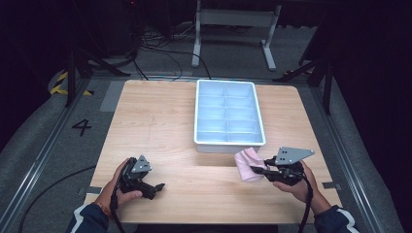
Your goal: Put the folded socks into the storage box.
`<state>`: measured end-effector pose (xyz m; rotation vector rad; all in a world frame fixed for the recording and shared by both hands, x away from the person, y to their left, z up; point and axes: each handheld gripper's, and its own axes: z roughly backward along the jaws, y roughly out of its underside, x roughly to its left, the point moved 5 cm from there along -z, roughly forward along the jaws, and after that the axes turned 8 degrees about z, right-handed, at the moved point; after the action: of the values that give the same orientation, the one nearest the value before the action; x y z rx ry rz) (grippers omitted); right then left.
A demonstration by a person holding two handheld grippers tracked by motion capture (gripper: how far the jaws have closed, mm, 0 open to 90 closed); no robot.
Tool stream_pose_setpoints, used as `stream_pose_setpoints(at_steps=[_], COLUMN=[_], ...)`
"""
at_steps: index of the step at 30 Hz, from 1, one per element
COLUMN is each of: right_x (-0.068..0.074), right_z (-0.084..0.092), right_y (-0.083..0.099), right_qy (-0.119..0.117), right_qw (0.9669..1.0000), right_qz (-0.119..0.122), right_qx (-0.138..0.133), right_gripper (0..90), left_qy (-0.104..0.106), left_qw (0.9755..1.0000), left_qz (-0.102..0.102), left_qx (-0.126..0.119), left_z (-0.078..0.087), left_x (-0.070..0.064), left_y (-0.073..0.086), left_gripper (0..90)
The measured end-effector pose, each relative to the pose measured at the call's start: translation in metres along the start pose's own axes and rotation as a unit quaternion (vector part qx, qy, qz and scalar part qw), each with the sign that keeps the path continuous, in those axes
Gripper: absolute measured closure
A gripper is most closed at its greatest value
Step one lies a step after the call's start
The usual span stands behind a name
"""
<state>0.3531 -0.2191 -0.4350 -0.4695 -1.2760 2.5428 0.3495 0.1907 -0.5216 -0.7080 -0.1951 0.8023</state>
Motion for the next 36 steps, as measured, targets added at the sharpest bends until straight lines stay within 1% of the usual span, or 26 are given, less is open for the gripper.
stream_pose_setpoints(at_steps=[9, 21, 25, 32, 36], right_x=[-0.011, -0.016, -0.019, -0.023, -0.026], right_z=[0.019, 0.024, 0.027, 0.03, 0.031], right_y=[0.001, 0.001, 0.001, -0.001, -0.002], right_qy=[0.024, 0.035, 0.042, 0.051, 0.057], right_qw=[0.9994, 0.9989, 0.9985, 0.9979, 0.9974], right_qz=[-0.015, -0.019, -0.021, -0.02, -0.024], right_qx=[-0.019, -0.027, -0.03, -0.036, -0.038], right_gripper=[74.4, 74.4, 74.3, 74.2, 74.2], left_qy=[0.0, 0.0, 0.001, 0.0, 0.001], left_qw=[1.0, 1.0, 1.0, 1.0, 1.0], left_qz=[0.0, 0.0, 0.002, 0.0, 0.002], left_qx=[0.0, 0.0, 0.0, 0.0, 0.0], left_z=[0.0, 0.0, 0.0, 0.0, 0.0], left_x=[0.0, 0.0, 0.0, 0.0, 0.0], left_y=[0.0, 0.0, 0.0, 0.0, 0.0], left_gripper=[0.2, 0.2, 0.2, 0.2, 0.1])
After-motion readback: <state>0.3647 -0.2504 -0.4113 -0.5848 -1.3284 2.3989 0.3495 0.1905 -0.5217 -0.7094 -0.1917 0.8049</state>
